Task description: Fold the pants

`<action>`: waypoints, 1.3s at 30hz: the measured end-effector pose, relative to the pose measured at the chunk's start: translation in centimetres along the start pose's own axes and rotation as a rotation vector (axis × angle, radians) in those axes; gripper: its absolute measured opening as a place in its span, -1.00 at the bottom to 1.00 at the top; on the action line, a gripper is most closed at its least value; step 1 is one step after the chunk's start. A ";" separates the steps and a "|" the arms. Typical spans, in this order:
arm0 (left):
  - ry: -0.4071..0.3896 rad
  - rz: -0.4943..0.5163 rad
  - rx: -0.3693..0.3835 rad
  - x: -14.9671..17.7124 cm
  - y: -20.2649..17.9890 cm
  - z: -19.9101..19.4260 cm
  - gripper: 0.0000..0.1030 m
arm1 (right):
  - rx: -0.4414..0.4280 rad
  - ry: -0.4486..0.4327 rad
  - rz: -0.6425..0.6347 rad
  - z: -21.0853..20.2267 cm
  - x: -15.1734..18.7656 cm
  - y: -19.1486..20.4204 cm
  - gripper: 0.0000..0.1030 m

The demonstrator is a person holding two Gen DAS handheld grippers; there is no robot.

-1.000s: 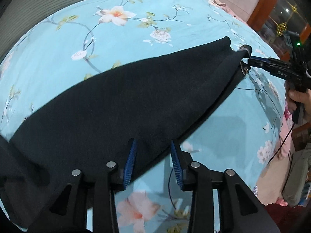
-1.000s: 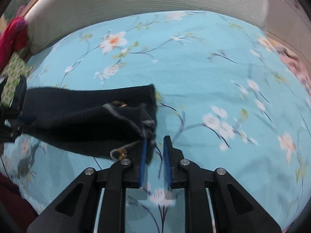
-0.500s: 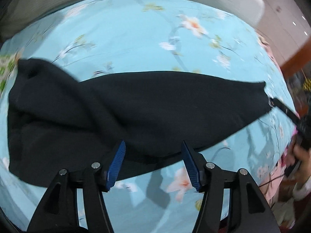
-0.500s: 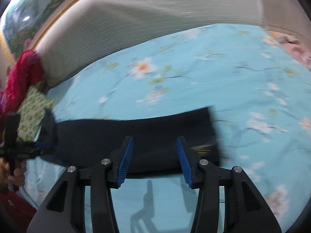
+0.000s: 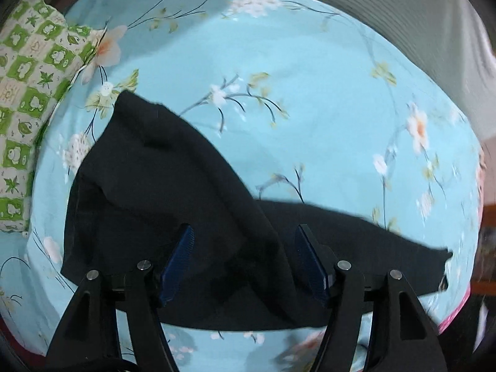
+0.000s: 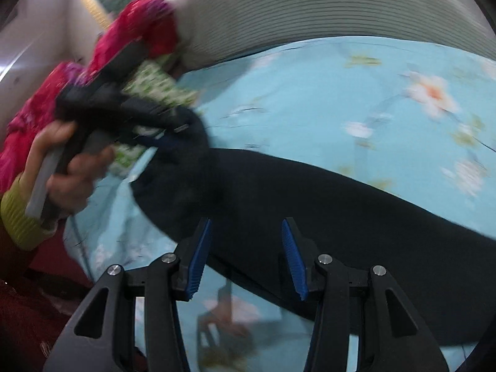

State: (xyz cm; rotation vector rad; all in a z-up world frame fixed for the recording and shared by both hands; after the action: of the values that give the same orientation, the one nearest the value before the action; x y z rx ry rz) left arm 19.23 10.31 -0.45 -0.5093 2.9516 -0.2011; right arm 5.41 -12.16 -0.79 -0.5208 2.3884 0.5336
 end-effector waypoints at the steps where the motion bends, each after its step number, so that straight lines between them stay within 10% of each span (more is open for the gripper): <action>1: 0.006 -0.010 -0.009 -0.6 0.0 0.2 0.33 | -0.018 0.009 -0.013 0.7 -0.4 0.6 -0.06; 10: 0.059 -0.017 -0.167 -2.9 -0.6 3.8 0.30 | -0.072 0.148 -0.105 8.4 -1.4 4.3 -0.07; 15: 0.005 0.038 -0.232 -2.8 -0.3 4.5 -0.73 | -0.071 0.180 -0.134 10.4 -0.9 4.5 -0.37; 18: -0.054 0.027 -0.161 -2.3 0.7 3.0 -0.85 | -0.068 0.176 -0.145 10.1 -0.9 4.4 -0.86; 27: -0.220 -0.098 0.112 3.4 7.2 -2.7 -0.88 | -0.074 0.113 -0.244 6.9 -2.0 6.2 -0.88; 39: -0.236 -0.206 0.205 11.1 13.1 -1.3 -0.87 | -0.021 0.225 -0.393 7.9 -1.1 8.2 -0.88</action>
State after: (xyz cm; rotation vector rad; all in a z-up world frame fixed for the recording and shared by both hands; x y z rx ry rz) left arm 4.40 18.89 -2.51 -0.7504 2.6123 -0.4289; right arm 6.11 -1.17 -3.75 -1.0792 2.3988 0.3370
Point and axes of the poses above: each gripper's, at about its wrist camera, not at the fingertips, and z roughly the way its jaws point, y to its left, x to its underside, the point moved 3 cm from there along z, roughly the way its jaws point, and after that the axes turned 10 degrees about -z, right-handed, at the moved point
